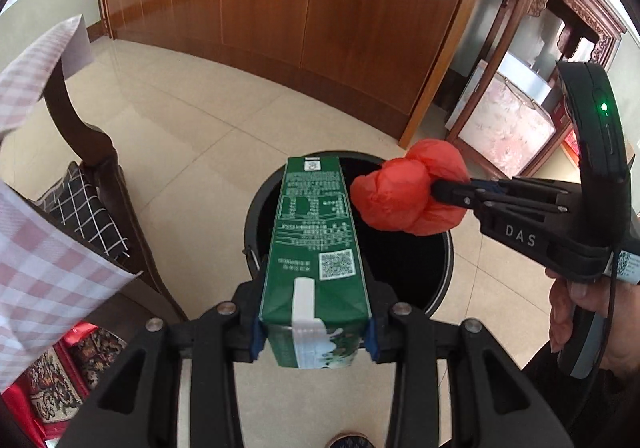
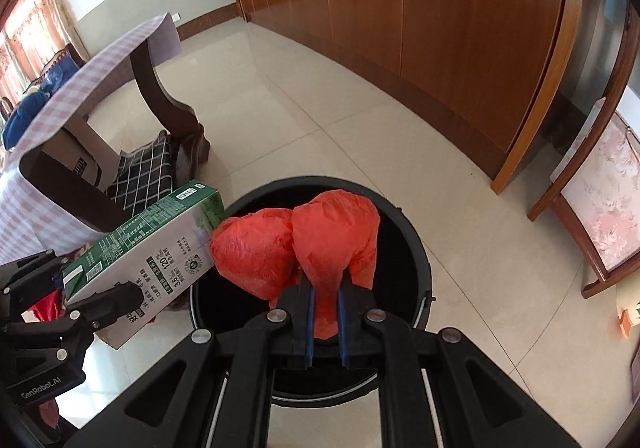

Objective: Collect trash
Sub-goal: 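Open both tools to drop the carton and red bag into the bucket, then grasp the white tissue ball with the left tool while the right tool grasps the blue cloth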

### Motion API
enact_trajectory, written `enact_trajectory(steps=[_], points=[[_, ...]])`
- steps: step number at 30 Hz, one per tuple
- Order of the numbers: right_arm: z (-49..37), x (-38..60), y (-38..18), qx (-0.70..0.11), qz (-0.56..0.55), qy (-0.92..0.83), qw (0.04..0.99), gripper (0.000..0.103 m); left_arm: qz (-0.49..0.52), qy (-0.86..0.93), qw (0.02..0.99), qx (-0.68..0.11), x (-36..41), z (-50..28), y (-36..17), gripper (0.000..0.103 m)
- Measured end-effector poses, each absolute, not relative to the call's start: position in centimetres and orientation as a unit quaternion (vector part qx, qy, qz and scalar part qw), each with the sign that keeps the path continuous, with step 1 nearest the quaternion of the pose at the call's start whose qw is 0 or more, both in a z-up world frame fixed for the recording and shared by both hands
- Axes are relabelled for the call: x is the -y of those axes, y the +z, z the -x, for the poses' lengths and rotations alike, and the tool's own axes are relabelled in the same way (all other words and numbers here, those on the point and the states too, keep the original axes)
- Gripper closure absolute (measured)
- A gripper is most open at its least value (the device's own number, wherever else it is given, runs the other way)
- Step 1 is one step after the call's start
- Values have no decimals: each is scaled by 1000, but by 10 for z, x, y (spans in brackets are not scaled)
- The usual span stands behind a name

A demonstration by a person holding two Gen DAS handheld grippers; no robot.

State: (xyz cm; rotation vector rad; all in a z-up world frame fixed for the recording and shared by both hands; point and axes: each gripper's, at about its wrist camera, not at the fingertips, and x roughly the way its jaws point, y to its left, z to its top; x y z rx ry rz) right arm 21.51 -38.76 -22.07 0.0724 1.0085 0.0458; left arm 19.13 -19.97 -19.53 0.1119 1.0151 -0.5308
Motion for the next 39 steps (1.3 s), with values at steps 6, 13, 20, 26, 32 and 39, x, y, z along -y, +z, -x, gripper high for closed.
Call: enact_trajectory(steps=[6,13,20,26,32,39], points=[[-234,394,-261,-540,-19,29,841,75,-66,-242,822,-511,214,-205,-223,63],[-227,429,-268,-541,-41,-48,838,17,-69,-161,847,-502,195,-201,-217,8],[-204,429,-245,-509,-35,-74,857,0,-79,-156,862,-477,198,-177,-193,1],[-187,421,-214,-480,-36,-76,873,0,-79,-158,873,-455,197,-154,-163,1],[-175,403,-179,-451,-31,-72,889,0,-72,-155,885,-434,181,-137,-137,1],[-162,370,-135,-410,-19,-59,910,0,-64,-144,902,-402,148,-136,-109,1]])
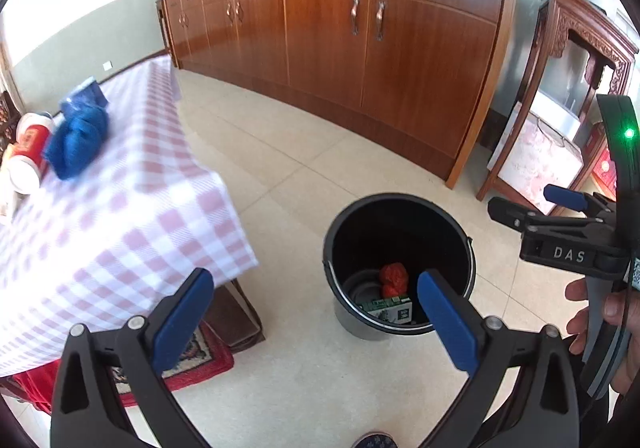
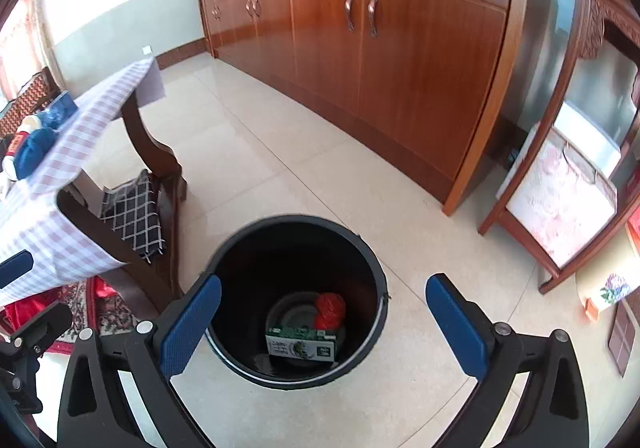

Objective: Collect trash
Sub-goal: 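Grasp the white tissue ball with the left tool while the right tool grasps the blue cloth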

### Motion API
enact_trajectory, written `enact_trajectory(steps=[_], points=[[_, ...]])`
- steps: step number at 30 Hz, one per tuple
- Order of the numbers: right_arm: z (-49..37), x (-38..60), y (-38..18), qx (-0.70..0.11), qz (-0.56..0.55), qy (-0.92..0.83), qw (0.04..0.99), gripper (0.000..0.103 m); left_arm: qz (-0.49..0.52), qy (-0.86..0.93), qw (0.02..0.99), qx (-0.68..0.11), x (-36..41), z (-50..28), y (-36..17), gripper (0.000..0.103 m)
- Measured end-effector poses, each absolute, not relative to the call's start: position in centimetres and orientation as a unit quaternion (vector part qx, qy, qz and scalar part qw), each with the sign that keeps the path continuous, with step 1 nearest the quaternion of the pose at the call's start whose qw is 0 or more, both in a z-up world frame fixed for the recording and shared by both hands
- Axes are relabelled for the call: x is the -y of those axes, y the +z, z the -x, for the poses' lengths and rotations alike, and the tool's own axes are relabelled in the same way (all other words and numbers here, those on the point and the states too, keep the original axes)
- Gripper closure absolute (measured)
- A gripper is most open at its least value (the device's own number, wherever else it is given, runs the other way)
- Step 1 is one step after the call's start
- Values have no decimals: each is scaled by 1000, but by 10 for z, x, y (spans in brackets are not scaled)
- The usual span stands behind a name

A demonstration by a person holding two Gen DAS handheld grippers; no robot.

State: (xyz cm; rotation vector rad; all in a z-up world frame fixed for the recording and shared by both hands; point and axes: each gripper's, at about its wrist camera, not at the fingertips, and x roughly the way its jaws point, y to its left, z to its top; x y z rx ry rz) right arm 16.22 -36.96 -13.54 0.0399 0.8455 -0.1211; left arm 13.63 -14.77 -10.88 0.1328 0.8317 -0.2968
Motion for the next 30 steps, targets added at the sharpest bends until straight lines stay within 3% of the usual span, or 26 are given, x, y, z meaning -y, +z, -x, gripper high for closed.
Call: enact_trajectory(steps=[17,30], points=[[-155,242,-25,-244,6,19,970,0,8,-35,953,-302,11,-116,-35,1],[-178,107,-17,-261,54,143,953,0,59,74,954,-284,-116,-99,-44,4]])
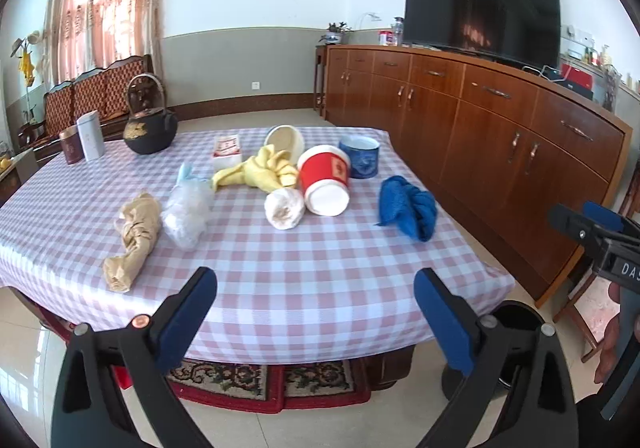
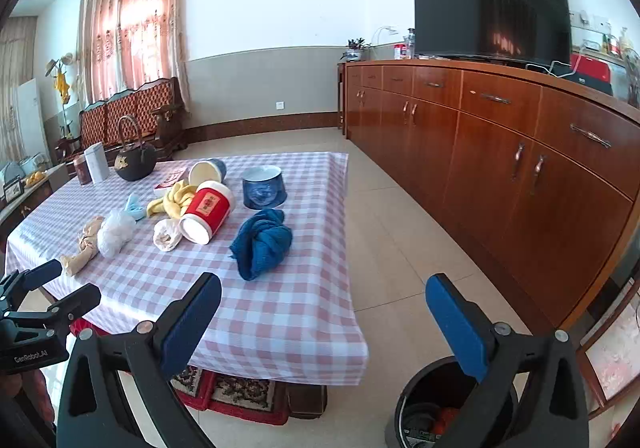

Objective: Collect trash
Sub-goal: 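Grasp the white tissue ball with the left tool while the right tool grasps the blue cloth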

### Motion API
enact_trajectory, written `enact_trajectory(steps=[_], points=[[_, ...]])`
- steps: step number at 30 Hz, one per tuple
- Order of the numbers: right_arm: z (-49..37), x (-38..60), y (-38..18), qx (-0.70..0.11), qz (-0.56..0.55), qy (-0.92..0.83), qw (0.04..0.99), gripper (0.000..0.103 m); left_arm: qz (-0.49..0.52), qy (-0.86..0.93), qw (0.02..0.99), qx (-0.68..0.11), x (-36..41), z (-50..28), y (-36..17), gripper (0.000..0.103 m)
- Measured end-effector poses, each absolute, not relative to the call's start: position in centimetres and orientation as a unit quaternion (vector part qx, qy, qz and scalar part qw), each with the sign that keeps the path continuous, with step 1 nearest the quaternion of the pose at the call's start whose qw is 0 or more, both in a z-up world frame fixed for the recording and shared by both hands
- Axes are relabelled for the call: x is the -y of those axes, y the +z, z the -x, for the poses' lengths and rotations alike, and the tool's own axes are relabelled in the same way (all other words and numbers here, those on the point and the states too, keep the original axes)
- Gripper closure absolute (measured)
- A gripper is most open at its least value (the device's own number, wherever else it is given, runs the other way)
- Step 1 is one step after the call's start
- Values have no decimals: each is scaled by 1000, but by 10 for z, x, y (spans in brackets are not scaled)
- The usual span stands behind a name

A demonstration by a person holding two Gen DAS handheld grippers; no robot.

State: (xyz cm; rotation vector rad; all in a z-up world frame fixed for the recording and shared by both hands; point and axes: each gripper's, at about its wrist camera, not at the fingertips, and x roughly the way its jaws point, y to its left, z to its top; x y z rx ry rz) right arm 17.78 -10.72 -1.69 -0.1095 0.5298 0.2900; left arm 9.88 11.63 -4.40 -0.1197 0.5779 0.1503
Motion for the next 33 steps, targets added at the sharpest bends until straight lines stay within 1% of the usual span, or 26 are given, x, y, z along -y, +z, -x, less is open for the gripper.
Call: enact_trajectory(steps=[5,13,19,26,29,33], points=[[-192,66,-28,-270,70,168,945,0,60,96,952,-286,-142,-107,-53,4],[-230,23,-48,-299,97,184,931,0,60,94,948,-299,-162,-145,-64,4],[-259,15,-67,-326,101,183,922,6,70,85,943,-313,-170,-178,-76,4],[-294,12,-91,-358,85,186,911,17,75,64,935,-341,-173,-216,-88,10],[-306,8,-98,-366,81,193,907,23,80,58,929,-358,-176,-231,-96,16],[-319,5,-103,-372,76,200,903,35,79,52,923,-373,-177,-245,-103,21]])
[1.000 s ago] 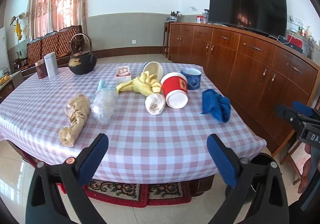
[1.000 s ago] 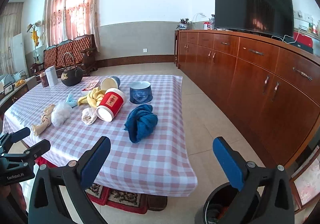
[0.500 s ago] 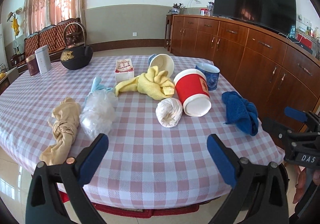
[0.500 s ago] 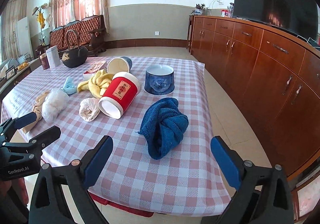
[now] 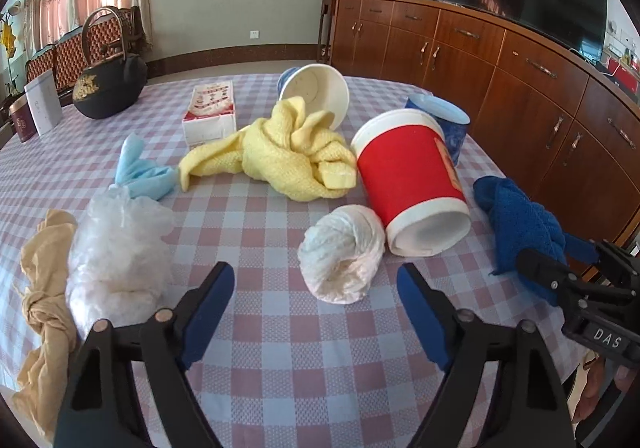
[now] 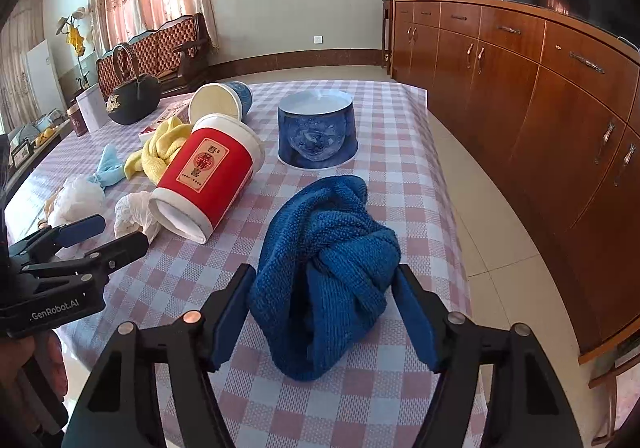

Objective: Collect trash
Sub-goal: 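Grasp the white tissue ball with the left tool while the right tool grasps the blue cloth, then carry the tissue ball and blue cloth with both tools over the bucket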

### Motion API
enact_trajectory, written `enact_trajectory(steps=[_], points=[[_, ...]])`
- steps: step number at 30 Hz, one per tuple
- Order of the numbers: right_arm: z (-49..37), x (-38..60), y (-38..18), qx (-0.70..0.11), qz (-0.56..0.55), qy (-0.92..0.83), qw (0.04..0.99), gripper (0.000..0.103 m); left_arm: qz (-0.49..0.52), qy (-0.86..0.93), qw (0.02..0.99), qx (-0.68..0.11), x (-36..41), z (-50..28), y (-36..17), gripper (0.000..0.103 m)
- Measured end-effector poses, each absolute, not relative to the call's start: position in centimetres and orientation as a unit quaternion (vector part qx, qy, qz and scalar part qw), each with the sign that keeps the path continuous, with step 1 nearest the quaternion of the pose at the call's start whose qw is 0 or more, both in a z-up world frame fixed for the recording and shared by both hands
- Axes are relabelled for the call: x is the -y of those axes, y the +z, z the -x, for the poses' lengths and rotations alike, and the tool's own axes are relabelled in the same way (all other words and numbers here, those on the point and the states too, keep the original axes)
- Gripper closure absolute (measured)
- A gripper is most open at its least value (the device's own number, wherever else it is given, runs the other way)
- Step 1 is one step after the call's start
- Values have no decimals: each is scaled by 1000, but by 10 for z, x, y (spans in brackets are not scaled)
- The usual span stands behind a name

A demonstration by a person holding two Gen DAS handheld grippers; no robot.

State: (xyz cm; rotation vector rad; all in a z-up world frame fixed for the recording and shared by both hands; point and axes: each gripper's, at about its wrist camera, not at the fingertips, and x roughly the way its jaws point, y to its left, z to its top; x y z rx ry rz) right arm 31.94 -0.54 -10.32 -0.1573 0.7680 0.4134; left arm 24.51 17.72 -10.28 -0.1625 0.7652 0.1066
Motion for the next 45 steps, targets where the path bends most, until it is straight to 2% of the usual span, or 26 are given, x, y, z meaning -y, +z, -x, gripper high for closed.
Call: enact_trajectory(steps=[3,7,11,13,29,45], points=[[-332,6,-104,-376,68,204,901,48,82,45,920,-380,-178,-252,-105,24],[-339,7,-105,-379,59,212,899,55,79,40,920,-381,-175,-256,-104,34],[-338,10,-103,-374,50,217,900,62,83,29,920,-381,-174,-260,-102,62],[-336,12,-103,-373,44,217,901,63,86,25,921,-379,-175,-258,-101,64],[-297,48,-79,-350,17,208,913,71,76,30,937,-341,-157,-197,-76,65],[-223,132,-33,-307,-9,157,939,71,48,-21,948,-315,-89,-160,-45,65]])
